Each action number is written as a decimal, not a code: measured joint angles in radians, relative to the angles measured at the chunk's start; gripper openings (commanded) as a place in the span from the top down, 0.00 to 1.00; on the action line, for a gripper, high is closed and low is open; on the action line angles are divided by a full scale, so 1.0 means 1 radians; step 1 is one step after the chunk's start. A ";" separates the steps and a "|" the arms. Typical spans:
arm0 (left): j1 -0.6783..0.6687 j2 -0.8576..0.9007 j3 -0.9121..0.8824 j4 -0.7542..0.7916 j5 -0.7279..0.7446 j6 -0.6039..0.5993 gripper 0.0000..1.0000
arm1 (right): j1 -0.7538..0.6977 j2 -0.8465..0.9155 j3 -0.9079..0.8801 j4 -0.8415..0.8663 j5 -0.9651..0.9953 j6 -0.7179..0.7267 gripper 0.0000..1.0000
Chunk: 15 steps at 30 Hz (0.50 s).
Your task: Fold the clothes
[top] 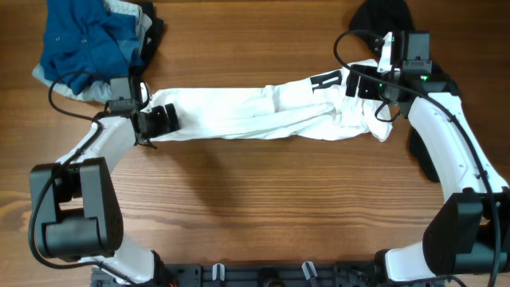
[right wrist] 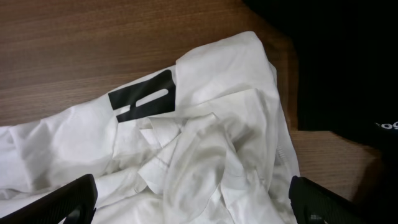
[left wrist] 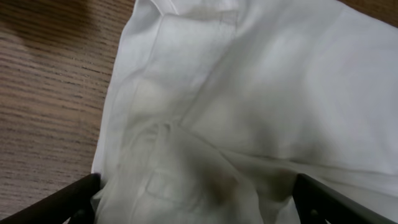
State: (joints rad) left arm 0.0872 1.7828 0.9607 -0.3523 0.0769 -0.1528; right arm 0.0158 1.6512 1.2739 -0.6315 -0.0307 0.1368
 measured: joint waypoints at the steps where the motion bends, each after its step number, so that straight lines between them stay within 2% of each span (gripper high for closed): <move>1: 0.000 0.005 0.003 0.004 0.000 0.002 0.12 | 0.000 0.000 0.000 0.001 0.000 0.000 0.01; 7: 0.005 0.035 0.026 0.016 -0.009 0.017 0.48 | 0.000 0.000 0.000 0.000 -0.003 0.008 0.01; 9: 0.009 0.043 0.030 0.019 -0.013 0.018 0.83 | 0.000 0.000 0.000 0.000 -0.003 0.010 0.01; 10: 0.010 0.045 0.032 0.019 -0.013 0.014 0.96 | 0.000 0.000 0.000 -0.001 -0.003 0.012 0.01; 15: 0.016 0.053 0.036 0.014 0.002 0.014 0.96 | 0.000 0.000 0.000 -0.018 -0.007 0.027 0.07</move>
State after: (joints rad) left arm 0.1028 1.8362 0.9970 -0.3378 0.0784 -0.1390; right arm 0.0158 1.6512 1.2739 -0.6491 -0.0380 0.1638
